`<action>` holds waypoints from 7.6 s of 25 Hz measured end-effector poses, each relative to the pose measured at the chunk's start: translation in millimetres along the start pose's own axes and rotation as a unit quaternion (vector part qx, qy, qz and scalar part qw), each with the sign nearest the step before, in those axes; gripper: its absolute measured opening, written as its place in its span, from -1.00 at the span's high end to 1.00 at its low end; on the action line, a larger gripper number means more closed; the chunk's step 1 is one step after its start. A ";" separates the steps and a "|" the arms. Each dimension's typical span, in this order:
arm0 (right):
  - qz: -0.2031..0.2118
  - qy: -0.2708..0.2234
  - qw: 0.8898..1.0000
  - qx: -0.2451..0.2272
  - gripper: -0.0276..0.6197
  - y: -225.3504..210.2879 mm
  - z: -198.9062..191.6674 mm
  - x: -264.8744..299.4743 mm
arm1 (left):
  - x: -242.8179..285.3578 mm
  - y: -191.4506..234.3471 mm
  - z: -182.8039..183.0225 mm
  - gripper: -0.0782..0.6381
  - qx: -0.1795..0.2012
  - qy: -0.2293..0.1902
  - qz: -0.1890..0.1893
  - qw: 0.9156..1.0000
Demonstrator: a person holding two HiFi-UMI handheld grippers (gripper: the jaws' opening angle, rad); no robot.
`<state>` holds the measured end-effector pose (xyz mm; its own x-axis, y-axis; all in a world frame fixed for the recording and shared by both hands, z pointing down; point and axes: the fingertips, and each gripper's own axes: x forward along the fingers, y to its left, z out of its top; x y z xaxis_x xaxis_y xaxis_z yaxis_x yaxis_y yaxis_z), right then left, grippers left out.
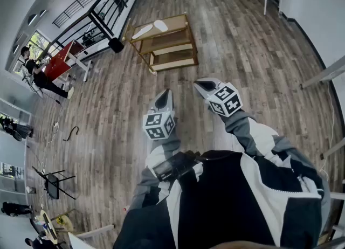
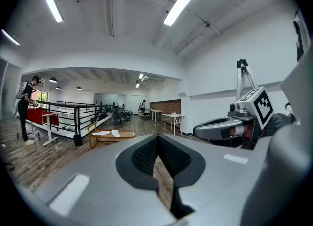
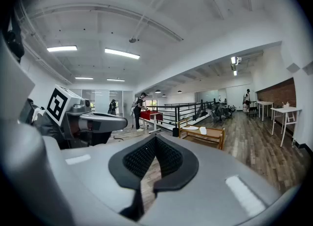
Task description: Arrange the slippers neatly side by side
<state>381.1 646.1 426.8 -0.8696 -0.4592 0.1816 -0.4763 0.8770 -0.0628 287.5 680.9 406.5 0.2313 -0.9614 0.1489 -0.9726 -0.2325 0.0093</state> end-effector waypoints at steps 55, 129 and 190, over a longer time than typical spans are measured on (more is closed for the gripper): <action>0.059 0.030 0.996 -0.052 0.90 24.9 -8.8 129.9 | 31.1 136.8 -53.2 0.74 -0.018 0.020 -0.115 0.993; 0.053 0.042 0.998 -0.015 0.90 -327.3 40.5 470.9 | 482.1 355.5 0.0 0.74 -0.072 0.013 -0.225 0.972; 0.098 0.015 0.995 0.001 0.90 -605.9 119.2 782.9 | 827.2 583.7 57.4 0.74 -0.019 0.033 -0.189 0.981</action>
<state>-26.7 -261.6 490.1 -0.9414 -0.2748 0.1953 -0.2983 0.9489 -0.1026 -87.4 -258.6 478.3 0.5751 -0.7954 0.1912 -0.8179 -0.5644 0.1120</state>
